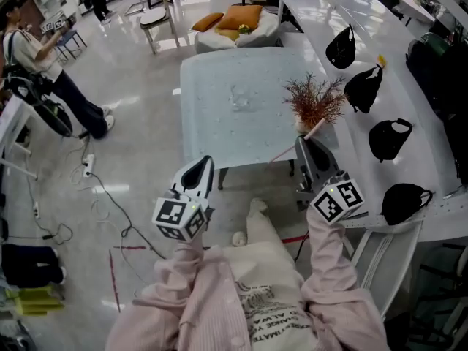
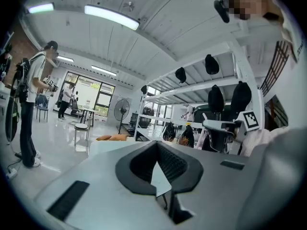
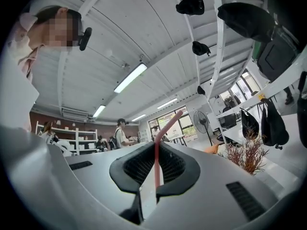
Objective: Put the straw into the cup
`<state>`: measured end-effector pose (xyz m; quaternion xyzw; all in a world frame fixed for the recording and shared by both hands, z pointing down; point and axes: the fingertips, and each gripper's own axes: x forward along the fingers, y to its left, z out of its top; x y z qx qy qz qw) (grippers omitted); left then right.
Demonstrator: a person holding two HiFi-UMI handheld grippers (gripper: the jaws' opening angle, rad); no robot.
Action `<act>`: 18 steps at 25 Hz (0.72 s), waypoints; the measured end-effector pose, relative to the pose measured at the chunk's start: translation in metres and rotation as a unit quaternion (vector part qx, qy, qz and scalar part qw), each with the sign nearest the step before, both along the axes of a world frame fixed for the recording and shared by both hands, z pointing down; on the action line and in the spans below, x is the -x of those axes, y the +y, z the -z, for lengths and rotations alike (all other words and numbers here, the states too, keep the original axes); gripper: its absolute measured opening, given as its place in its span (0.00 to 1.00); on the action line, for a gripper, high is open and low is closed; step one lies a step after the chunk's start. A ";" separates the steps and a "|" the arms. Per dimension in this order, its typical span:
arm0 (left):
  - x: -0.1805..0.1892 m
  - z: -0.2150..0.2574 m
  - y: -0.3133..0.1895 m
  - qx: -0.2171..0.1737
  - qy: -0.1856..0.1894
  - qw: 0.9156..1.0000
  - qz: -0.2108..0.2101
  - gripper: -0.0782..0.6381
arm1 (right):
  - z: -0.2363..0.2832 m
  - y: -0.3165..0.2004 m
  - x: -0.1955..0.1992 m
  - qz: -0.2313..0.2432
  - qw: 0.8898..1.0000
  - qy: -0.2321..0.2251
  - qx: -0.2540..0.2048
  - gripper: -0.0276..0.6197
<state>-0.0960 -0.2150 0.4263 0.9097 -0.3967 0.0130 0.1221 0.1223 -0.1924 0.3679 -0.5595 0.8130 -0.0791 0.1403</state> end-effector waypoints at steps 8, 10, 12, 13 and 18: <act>0.003 -0.017 -0.050 0.017 -0.012 1.000 0.019 0.11 | -0.011 -0.059 -0.016 -0.006 1.000 -0.028 -0.003 0.07; 0.000 -0.019 -0.069 0.021 -0.015 0.999 0.021 0.11 | -0.012 -0.080 -0.019 -0.001 1.000 -0.031 -0.006 0.07; -0.005 -0.021 -0.092 0.025 -0.017 0.999 0.021 0.11 | -0.012 -0.104 -0.023 0.000 0.999 -0.033 -0.010 0.07; -0.008 -0.022 -0.102 0.028 -0.020 0.999 0.021 0.11 | -0.013 -0.116 -0.025 0.003 0.999 -0.034 -0.011 0.07; -0.032 -0.025 -0.150 0.036 -0.027 0.999 0.020 0.11 | -0.012 -0.170 -0.038 0.020 0.999 -0.030 -0.014 0.07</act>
